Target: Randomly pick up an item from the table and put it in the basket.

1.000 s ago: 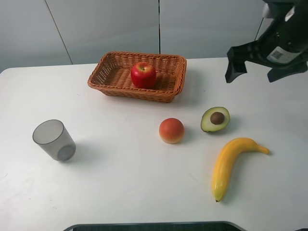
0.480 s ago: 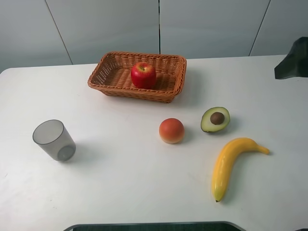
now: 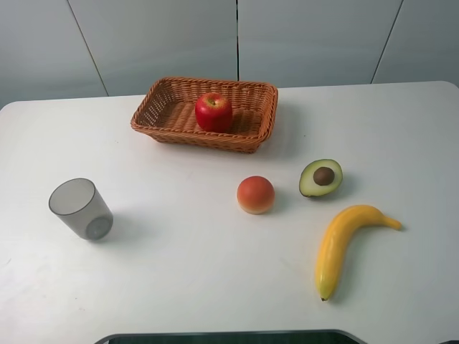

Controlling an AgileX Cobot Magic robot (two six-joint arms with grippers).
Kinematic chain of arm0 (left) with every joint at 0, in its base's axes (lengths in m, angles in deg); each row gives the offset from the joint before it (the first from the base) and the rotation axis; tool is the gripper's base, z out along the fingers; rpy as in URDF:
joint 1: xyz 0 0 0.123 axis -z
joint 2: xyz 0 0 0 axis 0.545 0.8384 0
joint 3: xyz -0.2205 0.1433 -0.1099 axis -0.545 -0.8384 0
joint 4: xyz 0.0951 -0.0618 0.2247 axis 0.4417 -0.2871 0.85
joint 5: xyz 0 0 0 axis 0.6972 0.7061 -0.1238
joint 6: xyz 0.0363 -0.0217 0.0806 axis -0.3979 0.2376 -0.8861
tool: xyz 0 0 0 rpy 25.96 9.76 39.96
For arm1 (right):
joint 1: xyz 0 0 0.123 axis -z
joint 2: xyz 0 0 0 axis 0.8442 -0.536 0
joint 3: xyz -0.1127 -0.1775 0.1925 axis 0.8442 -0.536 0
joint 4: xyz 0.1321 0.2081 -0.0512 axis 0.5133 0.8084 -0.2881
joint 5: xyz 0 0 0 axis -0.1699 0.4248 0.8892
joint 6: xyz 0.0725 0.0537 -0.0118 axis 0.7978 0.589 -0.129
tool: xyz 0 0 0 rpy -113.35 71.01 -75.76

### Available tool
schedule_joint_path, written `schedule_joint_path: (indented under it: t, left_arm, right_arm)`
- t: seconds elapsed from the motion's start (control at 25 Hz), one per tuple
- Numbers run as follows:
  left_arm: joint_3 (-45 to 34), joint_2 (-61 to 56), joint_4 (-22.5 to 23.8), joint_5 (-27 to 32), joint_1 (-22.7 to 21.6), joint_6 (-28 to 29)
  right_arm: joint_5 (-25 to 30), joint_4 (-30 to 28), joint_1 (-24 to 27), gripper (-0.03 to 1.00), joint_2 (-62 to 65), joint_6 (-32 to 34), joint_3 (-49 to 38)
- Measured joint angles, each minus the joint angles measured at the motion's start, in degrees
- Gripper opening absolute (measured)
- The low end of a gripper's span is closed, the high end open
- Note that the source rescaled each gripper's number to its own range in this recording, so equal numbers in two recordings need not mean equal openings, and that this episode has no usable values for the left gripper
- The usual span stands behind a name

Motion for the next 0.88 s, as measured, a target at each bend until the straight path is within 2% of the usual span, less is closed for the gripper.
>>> schedule_joint_path:
  t: [0.28,0.52,0.72,0.88]
  left_arm:
    - [0.0,0.0,0.0,0.0,0.0,0.0]
    - [0.0,0.0,0.0,0.0,0.0,0.0]
    - [0.0,0.0,0.0,0.0,0.0,0.0]
    - [0.0,0.0,0.0,0.0,0.0,0.0]
  right_arm:
    - [2.1,0.0,0.0,1.0,14.7,-1.7,-3.9]
    - [3.3,3.5,0.0,1.0,25.8,-2.4,-9.2]
    - [7.0,3.8,0.0,1.0,27.4,-2.7,-10.0]
    - [7.9,3.8,0.0,1.0,27.5,-2.7,-10.5]
